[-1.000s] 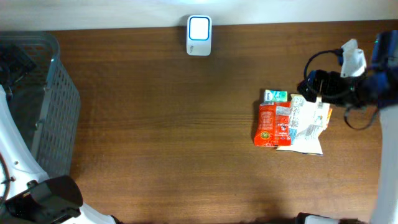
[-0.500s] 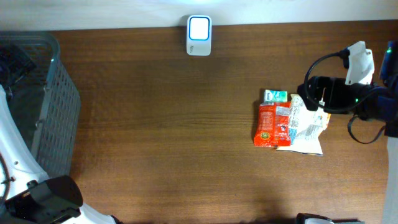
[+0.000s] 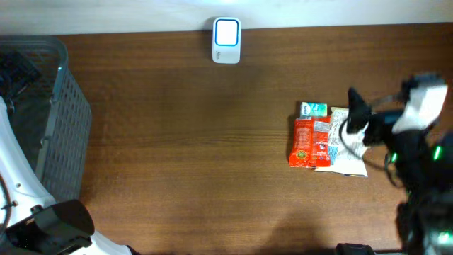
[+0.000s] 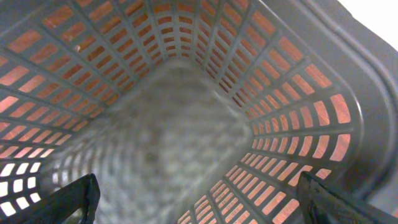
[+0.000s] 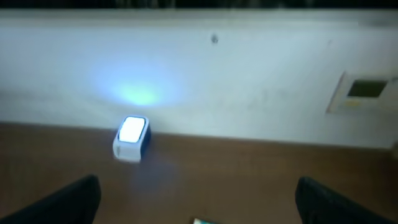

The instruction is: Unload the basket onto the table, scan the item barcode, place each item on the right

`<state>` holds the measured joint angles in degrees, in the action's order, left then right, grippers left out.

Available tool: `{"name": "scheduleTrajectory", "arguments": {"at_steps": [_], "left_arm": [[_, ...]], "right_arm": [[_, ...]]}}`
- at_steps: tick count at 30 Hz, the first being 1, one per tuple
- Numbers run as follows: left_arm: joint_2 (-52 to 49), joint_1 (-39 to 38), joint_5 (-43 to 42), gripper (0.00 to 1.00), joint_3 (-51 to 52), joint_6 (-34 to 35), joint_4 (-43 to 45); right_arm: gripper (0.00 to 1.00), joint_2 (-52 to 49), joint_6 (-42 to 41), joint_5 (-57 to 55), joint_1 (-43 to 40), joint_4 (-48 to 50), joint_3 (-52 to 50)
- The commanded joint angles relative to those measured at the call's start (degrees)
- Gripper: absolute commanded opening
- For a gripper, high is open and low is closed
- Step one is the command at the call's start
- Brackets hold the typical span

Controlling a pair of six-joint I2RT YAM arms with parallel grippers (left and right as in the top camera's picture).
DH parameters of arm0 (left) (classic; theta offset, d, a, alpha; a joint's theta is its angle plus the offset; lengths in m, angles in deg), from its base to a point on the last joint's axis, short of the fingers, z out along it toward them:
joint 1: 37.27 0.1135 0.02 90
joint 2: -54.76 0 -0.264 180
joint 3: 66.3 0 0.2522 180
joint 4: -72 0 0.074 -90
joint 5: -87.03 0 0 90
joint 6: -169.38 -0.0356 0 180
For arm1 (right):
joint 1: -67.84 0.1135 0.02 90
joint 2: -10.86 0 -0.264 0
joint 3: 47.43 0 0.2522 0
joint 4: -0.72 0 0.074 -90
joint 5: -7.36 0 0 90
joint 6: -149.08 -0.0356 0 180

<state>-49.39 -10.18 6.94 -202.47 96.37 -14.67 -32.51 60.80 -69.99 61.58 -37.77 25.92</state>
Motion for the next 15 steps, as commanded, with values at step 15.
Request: {"name": "scheduleTrajectory", "arguments": {"at_steps": [15], "left_arm": [[0.0,0.1,0.2,0.99,0.1,0.5,0.1]], "right_arm": [[0.99,43.1,-0.3,-0.3,0.6,38.1,-59.3]]}}
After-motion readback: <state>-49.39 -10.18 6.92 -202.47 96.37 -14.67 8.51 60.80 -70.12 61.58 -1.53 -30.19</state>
